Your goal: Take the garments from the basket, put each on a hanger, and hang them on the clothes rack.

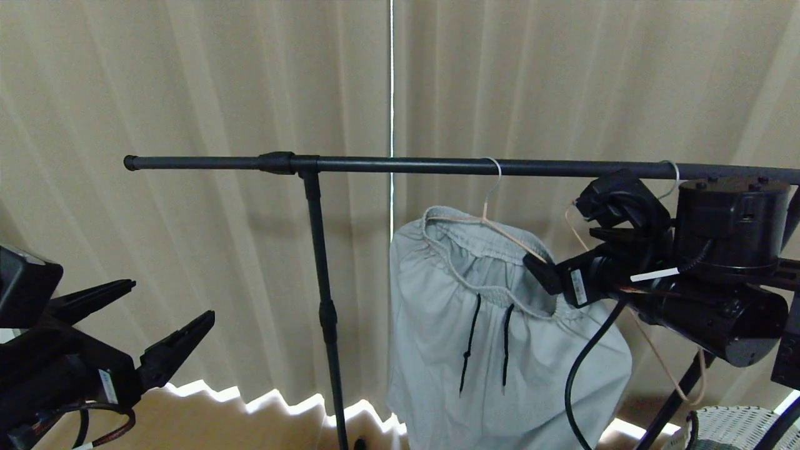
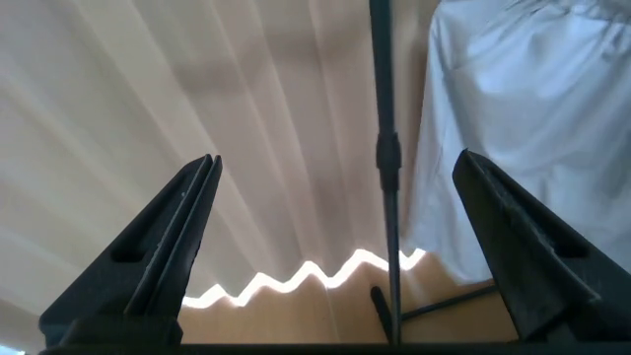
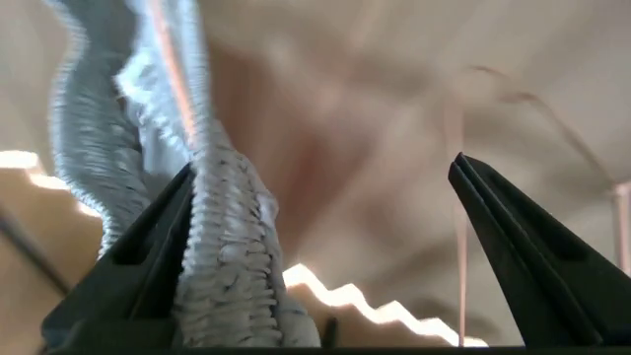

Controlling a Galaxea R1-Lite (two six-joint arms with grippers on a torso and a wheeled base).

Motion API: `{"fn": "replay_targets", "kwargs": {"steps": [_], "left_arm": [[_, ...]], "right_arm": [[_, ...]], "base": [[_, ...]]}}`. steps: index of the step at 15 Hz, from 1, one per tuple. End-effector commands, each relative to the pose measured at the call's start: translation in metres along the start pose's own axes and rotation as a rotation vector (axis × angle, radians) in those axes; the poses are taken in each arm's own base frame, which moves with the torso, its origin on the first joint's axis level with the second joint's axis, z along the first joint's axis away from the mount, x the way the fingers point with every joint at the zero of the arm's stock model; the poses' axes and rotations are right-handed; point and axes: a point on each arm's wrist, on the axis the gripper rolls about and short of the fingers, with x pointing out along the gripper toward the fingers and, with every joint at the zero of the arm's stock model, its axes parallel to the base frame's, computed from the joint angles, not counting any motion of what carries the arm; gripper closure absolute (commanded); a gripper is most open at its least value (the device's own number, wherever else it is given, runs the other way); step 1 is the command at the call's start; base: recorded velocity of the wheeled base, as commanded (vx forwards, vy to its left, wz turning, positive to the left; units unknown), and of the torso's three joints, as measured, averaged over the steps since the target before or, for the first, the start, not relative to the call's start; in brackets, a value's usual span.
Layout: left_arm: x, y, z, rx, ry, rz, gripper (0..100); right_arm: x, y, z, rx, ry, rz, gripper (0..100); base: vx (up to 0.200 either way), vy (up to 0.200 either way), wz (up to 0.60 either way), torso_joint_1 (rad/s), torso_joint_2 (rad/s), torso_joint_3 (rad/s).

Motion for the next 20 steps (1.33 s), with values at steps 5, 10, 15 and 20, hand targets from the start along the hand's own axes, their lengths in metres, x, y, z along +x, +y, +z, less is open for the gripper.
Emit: {"fn": "replay_targets", "kwargs": {"steps": [5,10,15,20], "left_arm": [[0.005,0.001,-0.003,0.002,0.029,0.009,0],[0.007,0.002,-0.005,-0.001,0.042,0.011,0],[0.009,0.002,-0.006,0.000,0.050,0.014,0],[0.009,0.004,-0.007,-0.002,0.060,0.030,0]], "right_arm": [[-0.006,0.002,-0.009,0.009,-0.039,0.144,0],[-0.018,-0.006,-0.008,0.070,-0.114,0.167,0],[-0.048,-0.020,0.001,0.201,-0.197,0.191,0],[-0.069,-0.061,-0.030,0.179,-0.122,0.022,0]], "base": [[0.000,0.000,0.00,0.000,0.00,0.000],[0.000,0.000,0.00,0.000,0.00,0.000],[0.000,0.000,0.00,0.000,0.00,0.000],[0.000,0.000,0.00,0.000,0.00,0.000]]}}
